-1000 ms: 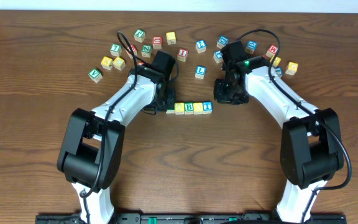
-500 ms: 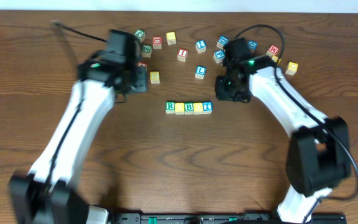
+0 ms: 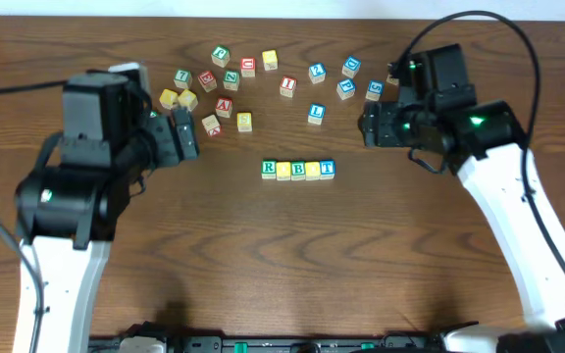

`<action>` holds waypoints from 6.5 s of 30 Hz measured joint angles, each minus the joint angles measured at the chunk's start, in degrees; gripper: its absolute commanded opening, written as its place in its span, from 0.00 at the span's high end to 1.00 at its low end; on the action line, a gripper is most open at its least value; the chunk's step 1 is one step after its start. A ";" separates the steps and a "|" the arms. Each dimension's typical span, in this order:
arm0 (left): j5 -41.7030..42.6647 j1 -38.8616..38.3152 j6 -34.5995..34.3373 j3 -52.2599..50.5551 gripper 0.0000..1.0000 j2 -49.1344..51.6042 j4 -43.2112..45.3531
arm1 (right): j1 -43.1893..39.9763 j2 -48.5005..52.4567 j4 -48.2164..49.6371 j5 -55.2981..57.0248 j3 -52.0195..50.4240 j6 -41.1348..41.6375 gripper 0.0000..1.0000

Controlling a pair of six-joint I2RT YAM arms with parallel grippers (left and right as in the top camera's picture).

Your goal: Spell out ROBOT

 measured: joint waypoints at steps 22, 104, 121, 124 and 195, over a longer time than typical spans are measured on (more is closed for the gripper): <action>0.00 0.00 0.00 0.00 0.02 -1.18 -0.37 | -2.43 -15.13 -3.30 3.85 0.00 -0.42 0.01; 0.02 0.00 0.00 0.00 0.02 -1.11 -0.39 | -16.00 -86.05 50.88 9.79 -84.35 -7.37 0.01; 0.02 0.00 0.00 0.00 0.01 -1.11 -1.42 | -16.00 -86.05 50.88 9.79 -84.35 -7.37 0.01; 0.00 0.00 0.00 0.00 0.02 -1.11 -2.78 | -16.00 -86.05 50.88 9.79 -84.35 -7.37 0.01; 1.73 14.58 5.62 -80.94 0.01 -67.67 60.17 | -16.00 -86.05 50.88 9.57 -84.37 -7.39 0.01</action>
